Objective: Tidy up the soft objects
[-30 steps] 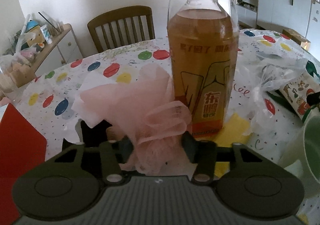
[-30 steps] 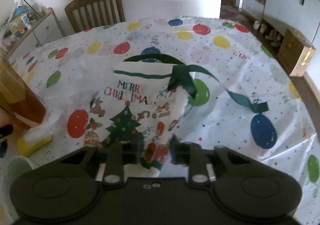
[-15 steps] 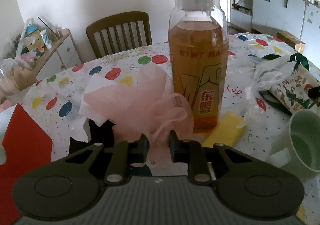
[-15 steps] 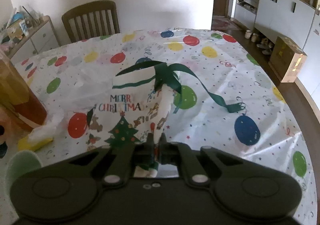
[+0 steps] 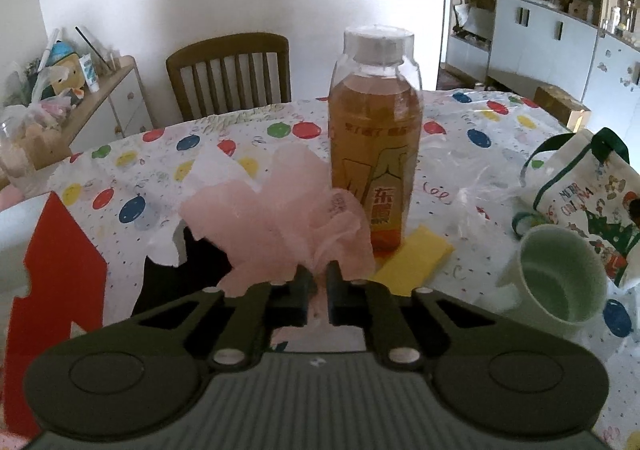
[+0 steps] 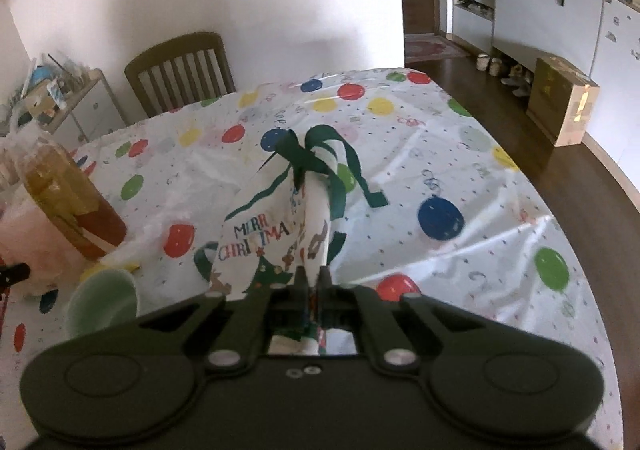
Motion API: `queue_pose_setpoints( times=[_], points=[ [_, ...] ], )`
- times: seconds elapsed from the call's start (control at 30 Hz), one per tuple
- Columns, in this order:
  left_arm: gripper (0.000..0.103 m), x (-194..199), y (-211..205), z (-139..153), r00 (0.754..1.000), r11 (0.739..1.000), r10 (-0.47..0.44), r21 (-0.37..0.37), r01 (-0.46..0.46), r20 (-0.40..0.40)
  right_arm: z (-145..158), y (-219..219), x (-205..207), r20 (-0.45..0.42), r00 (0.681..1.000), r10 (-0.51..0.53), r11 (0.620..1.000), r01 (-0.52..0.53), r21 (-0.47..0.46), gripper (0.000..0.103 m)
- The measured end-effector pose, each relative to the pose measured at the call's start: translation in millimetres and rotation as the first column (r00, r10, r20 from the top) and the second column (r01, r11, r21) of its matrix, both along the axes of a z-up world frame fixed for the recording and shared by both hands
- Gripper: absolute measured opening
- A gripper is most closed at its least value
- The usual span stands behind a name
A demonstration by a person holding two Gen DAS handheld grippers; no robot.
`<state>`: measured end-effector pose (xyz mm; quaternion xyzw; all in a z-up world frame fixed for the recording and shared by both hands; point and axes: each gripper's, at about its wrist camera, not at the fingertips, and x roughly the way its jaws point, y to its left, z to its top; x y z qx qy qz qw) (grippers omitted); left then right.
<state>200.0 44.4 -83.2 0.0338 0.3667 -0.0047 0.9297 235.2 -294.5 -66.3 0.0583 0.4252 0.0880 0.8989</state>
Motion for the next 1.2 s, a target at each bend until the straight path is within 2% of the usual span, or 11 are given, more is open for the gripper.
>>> queue_pose_setpoints(
  times=[0.23,0.37,0.5,0.57,0.67,0.7,0.73,0.8,1.0,1.2],
  points=[
    [0.004,-20,3,4,1.000,1.000,-0.025,0.005,0.025,-0.004,18,-13,-29,0.025,1.000,-0.018,0.999,0.017,0.045,0.002],
    [0.005,-34,7,12,0.999,0.998,-0.039,-0.047,0.040,0.020,21,-13,-40,0.028,1.000,-0.008,0.999,0.007,0.051,0.002],
    [0.010,-37,10,15,0.999,0.995,-0.052,-0.085,0.051,-0.006,20,-13,-47,0.024,1.000,-0.008,0.998,0.007,0.057,0.002],
    [0.019,-35,10,14,0.999,0.996,-0.048,-0.082,0.047,-0.013,17,-12,-47,0.019,1.000,-0.009,0.998,0.008,0.057,0.002],
    [0.054,-31,11,13,0.999,0.994,-0.044,-0.100,0.042,-0.016,10,-13,-46,0.001,1.000,-0.017,0.998,0.017,0.058,0.002],
    [0.074,-29,12,13,0.999,0.993,-0.039,-0.108,0.038,-0.012,8,-13,-46,-0.005,1.000,-0.022,0.998,0.023,0.060,0.002],
    [0.081,-28,12,13,0.999,0.994,-0.032,-0.109,0.031,-0.003,5,-13,-46,-0.013,1.000,-0.027,0.998,0.028,0.062,0.002],
    [0.081,-23,11,14,1.000,0.995,-0.017,-0.097,0.018,0.019,0,-13,-45,-0.022,0.999,-0.027,0.998,0.029,0.060,0.002],
    [0.081,13,4,2,1.000,0.998,-0.008,-0.061,0.008,-0.003,-10,-10,-41,-0.042,0.999,-0.019,0.998,0.021,0.053,0.002],
    [0.081,40,-8,-25,0.999,0.999,0.016,0.034,-0.015,-0.050,-19,-8,-30,-0.064,0.998,-0.018,0.998,0.022,0.053,0.002]
  ],
)
